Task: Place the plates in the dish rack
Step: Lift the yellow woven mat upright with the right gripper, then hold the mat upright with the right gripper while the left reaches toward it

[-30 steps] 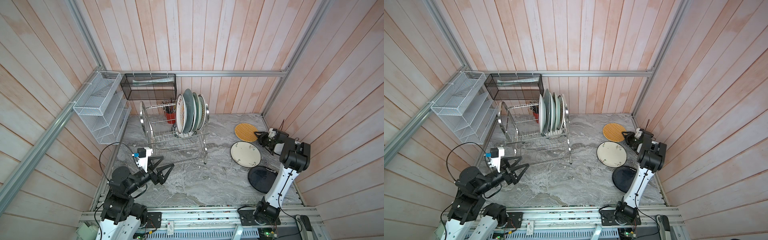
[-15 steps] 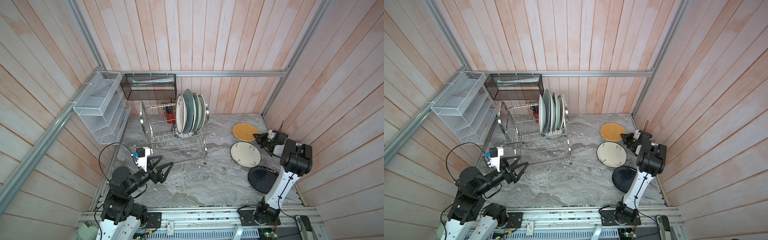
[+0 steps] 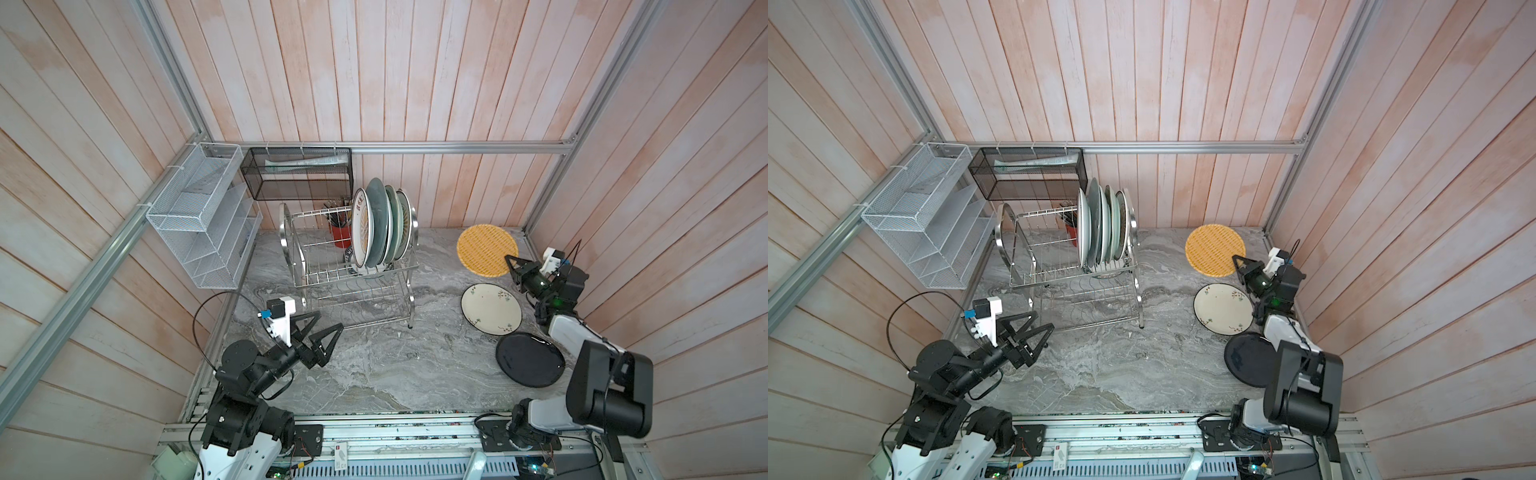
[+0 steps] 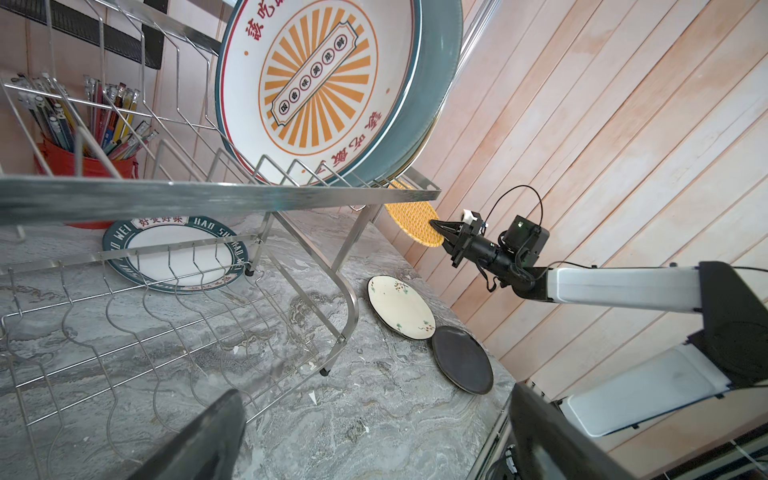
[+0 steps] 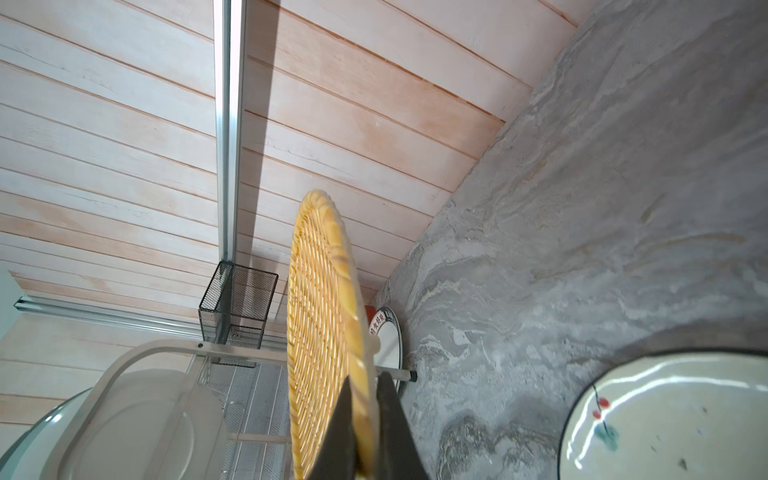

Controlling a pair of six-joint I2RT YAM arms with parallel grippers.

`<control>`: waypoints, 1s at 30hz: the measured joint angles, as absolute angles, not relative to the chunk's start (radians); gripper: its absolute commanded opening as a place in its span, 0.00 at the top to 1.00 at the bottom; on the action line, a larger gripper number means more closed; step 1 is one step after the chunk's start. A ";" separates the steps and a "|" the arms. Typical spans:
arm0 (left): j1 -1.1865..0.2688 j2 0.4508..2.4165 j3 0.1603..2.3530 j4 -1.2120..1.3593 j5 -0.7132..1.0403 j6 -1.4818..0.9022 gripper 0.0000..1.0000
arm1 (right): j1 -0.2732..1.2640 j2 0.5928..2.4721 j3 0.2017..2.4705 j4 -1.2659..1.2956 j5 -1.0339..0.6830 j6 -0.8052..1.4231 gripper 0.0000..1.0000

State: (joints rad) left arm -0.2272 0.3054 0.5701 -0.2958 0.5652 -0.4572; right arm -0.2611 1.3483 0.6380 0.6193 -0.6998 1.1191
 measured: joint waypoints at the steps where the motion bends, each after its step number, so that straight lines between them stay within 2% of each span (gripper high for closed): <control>1: -0.228 0.303 0.569 -0.290 0.565 -0.457 0.00 | -0.250 1.306 0.612 0.588 -0.696 1.110 1.00; 9: -0.242 0.298 0.553 -0.250 0.570 -0.469 0.00 | -0.153 0.997 0.541 0.300 -0.660 0.989 1.00; 15: -0.307 0.303 0.512 -0.136 0.566 -0.537 0.00 | -0.143 0.926 0.516 0.184 -0.670 0.943 1.00; 23: -0.517 0.414 0.532 -0.038 0.430 -0.546 0.00 | -0.139 0.903 0.513 0.097 -0.676 0.905 1.00; 30: -0.800 0.628 0.602 0.054 0.224 -0.462 0.00 | -0.138 0.898 0.513 0.062 -0.678 0.905 1.00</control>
